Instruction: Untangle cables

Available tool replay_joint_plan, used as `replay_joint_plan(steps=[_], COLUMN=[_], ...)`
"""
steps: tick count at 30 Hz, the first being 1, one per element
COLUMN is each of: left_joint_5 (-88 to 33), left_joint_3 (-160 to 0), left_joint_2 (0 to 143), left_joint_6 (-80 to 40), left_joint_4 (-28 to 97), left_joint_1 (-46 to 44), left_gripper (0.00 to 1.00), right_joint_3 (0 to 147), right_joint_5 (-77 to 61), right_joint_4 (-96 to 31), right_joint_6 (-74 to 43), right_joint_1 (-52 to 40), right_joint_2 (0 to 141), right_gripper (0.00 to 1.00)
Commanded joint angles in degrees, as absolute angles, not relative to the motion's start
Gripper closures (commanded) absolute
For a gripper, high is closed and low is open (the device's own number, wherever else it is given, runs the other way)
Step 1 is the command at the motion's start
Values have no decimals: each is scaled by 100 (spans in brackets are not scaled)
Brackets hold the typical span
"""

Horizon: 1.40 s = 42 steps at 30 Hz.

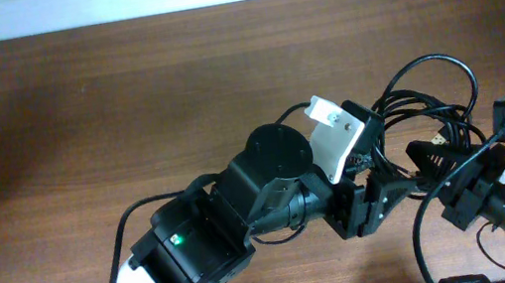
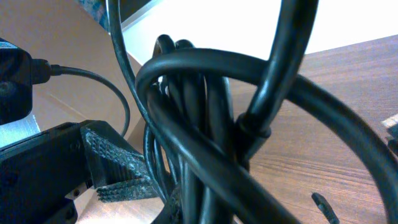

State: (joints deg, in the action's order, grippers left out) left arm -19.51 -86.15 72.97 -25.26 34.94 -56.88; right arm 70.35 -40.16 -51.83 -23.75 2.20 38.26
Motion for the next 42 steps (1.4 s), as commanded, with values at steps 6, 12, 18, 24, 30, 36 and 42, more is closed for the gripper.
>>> replay_joint_plan(steps=[6,12,18,24,30,36,42], left_joint_5=[-1973,-1970,-1973,-1970,-1448,-43,1892], left_joint_3=[-8711,-8711,-8711,-8711,-8711,-8711,-8711], left_joint_2=[7317,7317,7260,6757,6055,5417,4978], left_joint_6=[-2543,-2543,-2543,-2543,-2515,-2344,-2344], left_joint_4=[3433,3433,3334,3260,3218,3503,4112], left_joint_1=[-5710,-5710,-5710,-5645,-5634,-5634,-5634], left_gripper=[77,100,100,100,100,100,99], right_joint_3=[7078,7078,7078,7078,7078,7078,7078], right_joint_5=[-4311,-4311,-4305,-4287,-4287,-4287,-4285], right_joint_4=[-5122,-5124,-5216,-5264,-5336,-5339,-5336], right_joint_6=[-2285,-2285,-1970,-1787,-1684,-1669,-1671], right_joint_1=[226,226,226,226,226,226,226], right_joint_2=[3835,3835,3835,3835,3835,3835,3835], right_gripper=[96,96,96,96,96,96,96])
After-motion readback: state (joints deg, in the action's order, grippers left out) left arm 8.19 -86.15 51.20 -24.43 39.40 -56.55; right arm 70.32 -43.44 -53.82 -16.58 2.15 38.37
